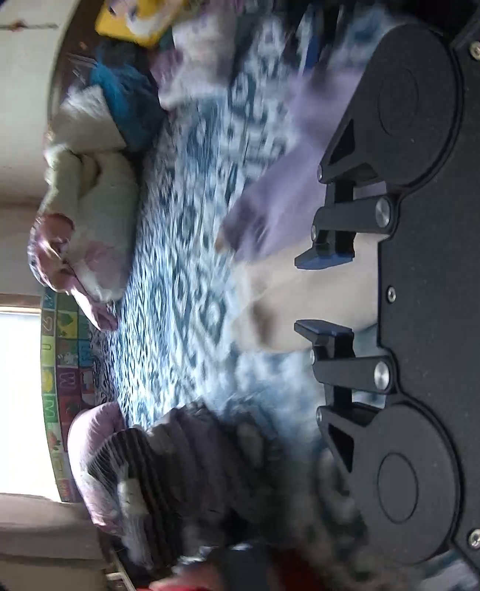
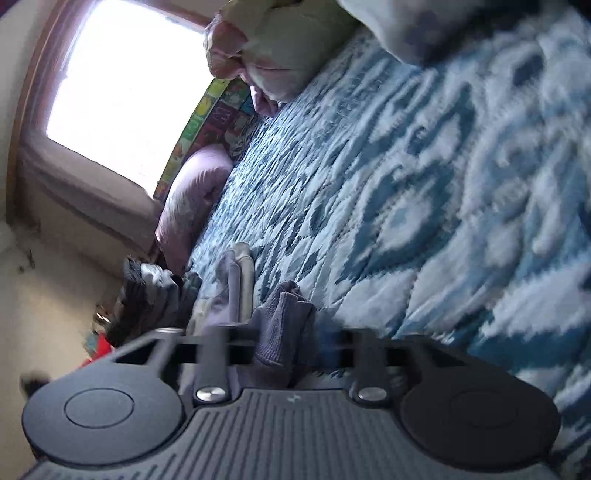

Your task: Fold clothes

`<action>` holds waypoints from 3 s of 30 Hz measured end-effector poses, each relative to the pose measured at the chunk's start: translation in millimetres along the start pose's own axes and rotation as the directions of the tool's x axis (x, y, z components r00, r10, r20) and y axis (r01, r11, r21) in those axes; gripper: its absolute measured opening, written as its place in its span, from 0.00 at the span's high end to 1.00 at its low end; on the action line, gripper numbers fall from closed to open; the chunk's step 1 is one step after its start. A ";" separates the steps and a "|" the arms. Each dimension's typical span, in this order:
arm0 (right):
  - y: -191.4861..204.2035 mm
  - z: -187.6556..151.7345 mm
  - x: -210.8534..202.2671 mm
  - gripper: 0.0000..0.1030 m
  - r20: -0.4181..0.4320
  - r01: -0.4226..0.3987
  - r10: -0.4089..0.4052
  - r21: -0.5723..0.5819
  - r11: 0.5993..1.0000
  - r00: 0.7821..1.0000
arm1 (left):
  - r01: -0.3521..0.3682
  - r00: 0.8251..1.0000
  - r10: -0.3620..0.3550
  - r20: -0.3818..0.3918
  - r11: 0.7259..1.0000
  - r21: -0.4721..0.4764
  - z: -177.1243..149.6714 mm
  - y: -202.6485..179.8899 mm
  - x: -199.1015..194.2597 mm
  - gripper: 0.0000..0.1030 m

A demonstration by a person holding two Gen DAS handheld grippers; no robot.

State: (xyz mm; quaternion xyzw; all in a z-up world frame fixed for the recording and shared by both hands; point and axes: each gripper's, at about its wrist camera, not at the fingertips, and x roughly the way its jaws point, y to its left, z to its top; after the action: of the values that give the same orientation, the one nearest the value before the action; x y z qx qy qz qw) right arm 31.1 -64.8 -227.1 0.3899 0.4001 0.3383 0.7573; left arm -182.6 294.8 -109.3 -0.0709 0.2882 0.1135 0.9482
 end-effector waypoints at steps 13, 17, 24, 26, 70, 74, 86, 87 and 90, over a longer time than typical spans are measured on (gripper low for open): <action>25.8 -28.3 19.6 0.91 0.037 0.080 -0.076 -0.135 0.988 0.996 | 0.092 0.996 -0.089 -0.032 0.989 0.117 -78.5 -49.0 -60.7 0.62; 28.9 -27.7 13.5 0.91 0.052 0.063 -0.057 -0.127 0.990 0.997 | 0.067 0.997 -0.053 -0.053 0.939 0.338 -105.1 -67.1 -65.0 0.61; 65.1 -22.0 -0.4 0.91 0.093 0.102 -0.085 -0.204 0.974 0.992 | 0.003 1.000 -0.006 0.005 0.876 0.482 -125.9 -77.3 -66.5 0.61; 75.7 -19.7 -1.7 0.91 0.101 0.126 -0.107 -0.212 0.969 0.989 | 0.025 0.999 -0.034 0.010 0.880 0.475 -126.5 -77.8 -64.4 0.61; 306.2 -63.8 244.8 0.94 -0.031 0.280 -0.436 -0.724 0.630 0.899 | 0.341 0.933 -0.360 -0.019 0.897 -0.281 -123.1 26.6 -29.3 0.97; 307.0 -77.0 269.3 0.94 -0.048 0.268 -0.458 -0.755 0.598 0.888 | 0.353 0.926 -0.377 -0.018 0.883 -0.309 -123.7 31.5 -27.8 0.97; 292.1 -93.9 320.3 0.94 -0.073 0.270 -0.525 -0.792 0.547 0.848 | 0.382 0.899 -0.437 0.019 0.763 -0.521 -130.6 66.7 -19.2 0.97; 290.5 -94.2 322.9 0.94 -0.079 0.269 -0.528 -0.792 0.548 0.846 | 0.384 0.896 -0.443 0.019 0.753 -0.534 -131.4 68.0 -17.9 0.97; 288.7 -96.9 328.6 0.94 -0.083 0.263 -0.535 -0.800 0.539 0.841 | 0.382 0.893 -0.451 0.008 0.747 -0.544 -131.6 67.7 -15.5 0.97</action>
State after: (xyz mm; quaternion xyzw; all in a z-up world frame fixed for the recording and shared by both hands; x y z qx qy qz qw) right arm 37.2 371.9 -127.4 -0.1298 0.4148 0.3477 0.8308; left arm -282.3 331.1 -213.6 -0.3999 0.2804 -0.0305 0.8721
